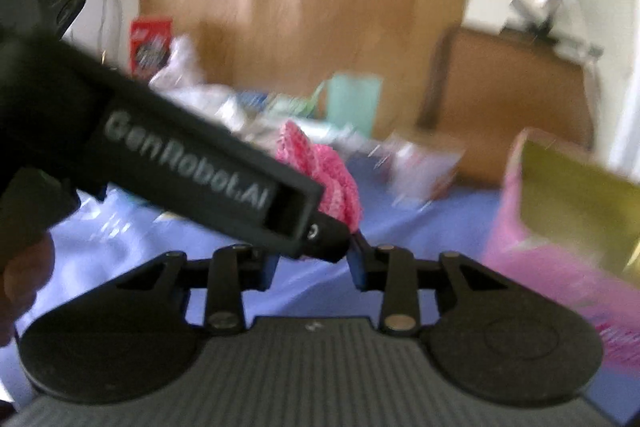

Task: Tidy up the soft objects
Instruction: 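Grasp the pink knitted plush with the right gripper, then carry the pink plush into the pink tin box and open the right gripper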

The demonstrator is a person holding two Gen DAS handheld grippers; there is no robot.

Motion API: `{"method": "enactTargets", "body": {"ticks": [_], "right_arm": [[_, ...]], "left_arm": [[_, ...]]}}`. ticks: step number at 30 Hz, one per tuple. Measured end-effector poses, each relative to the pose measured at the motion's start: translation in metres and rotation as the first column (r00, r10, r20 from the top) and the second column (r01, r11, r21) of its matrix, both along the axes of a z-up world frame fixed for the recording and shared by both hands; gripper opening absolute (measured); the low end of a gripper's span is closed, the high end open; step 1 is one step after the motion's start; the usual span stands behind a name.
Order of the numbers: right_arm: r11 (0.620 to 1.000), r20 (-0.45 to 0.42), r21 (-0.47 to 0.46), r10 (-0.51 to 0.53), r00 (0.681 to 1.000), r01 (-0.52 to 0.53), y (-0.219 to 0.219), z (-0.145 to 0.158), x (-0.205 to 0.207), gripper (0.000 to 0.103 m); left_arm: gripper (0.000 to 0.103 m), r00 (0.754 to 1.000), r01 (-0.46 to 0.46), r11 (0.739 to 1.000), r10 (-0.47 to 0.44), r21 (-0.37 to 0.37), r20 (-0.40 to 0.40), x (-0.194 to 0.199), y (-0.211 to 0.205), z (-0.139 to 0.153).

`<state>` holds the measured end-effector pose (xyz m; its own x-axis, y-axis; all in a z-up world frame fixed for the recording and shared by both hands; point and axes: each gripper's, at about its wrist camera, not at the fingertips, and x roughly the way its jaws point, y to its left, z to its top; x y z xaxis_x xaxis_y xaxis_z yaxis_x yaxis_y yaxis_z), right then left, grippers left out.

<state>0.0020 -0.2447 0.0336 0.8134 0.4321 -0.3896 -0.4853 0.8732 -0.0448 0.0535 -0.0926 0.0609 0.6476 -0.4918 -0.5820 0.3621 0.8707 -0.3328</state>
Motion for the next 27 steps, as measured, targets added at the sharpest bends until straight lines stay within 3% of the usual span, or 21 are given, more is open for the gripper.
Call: {"method": "enactTargets", "body": {"ticks": [4, 9, 11, 13, 14, 15, 19, 23, 25, 27], "right_arm": [[0.994, 0.096, 0.019, -0.107, 0.990, 0.106, -0.034, 0.020, -0.004, 0.039], [0.967, 0.105, 0.062, -0.254, 0.962, 0.249, -0.091, 0.030, 0.003, 0.039], [0.950, 0.080, 0.070, -0.310, 0.947, 0.305, -0.113, 0.028, 0.010, 0.042], [0.926, 0.039, 0.037, -0.377, 0.925, 0.376, -0.124, 0.021, 0.021, 0.059], [0.909, 0.018, 0.025, -0.417, 0.909, 0.416, -0.131, 0.018, 0.024, 0.073], [0.900, 0.015, 0.045, -0.435, 0.900, 0.434, -0.139, 0.016, 0.022, 0.079], [0.897, 0.048, 0.137, -0.431, 0.901, 0.421, -0.144, 0.020, 0.007, 0.080], [0.928, 0.100, 0.199, -0.338, 0.936, 0.314, -0.121, 0.027, -0.004, 0.078], [0.959, 0.100, 0.188, -0.234, 0.967, 0.212, -0.098, 0.028, -0.006, 0.072], [0.982, 0.076, 0.145, -0.133, 0.988, 0.121, -0.069, 0.025, -0.001, 0.058]], "left_arm": [[0.050, 0.995, 0.077, 0.997, -0.078, 0.017, 0.065, 0.007, -0.040, 0.030], [0.054, 0.975, 0.193, 0.981, -0.195, 0.029, 0.103, 0.015, -0.105, 0.047], [0.072, 0.973, 0.202, 0.979, -0.205, 0.035, 0.106, 0.018, -0.124, 0.044], [0.083, 0.981, 0.157, 0.986, -0.161, 0.048, 0.110, 0.017, -0.132, 0.040], [0.086, 0.983, 0.139, 0.989, -0.143, 0.040, 0.117, 0.015, -0.129, 0.039], [0.087, 0.983, 0.133, 0.991, -0.136, 0.029, 0.125, 0.014, -0.123, 0.037], [0.093, 0.981, 0.034, 0.999, -0.036, 0.015, 0.192, -0.003, -0.076, 0.039], [0.093, 0.970, -0.131, 0.991, 0.125, 0.014, 0.208, -0.016, -0.011, 0.028], [0.093, 0.956, -0.231, 0.973, 0.224, 0.016, 0.189, -0.023, 0.027, 0.015], [0.093, 0.933, -0.326, 0.945, 0.317, 0.025, 0.169, -0.030, 0.061, 0.000]]}}
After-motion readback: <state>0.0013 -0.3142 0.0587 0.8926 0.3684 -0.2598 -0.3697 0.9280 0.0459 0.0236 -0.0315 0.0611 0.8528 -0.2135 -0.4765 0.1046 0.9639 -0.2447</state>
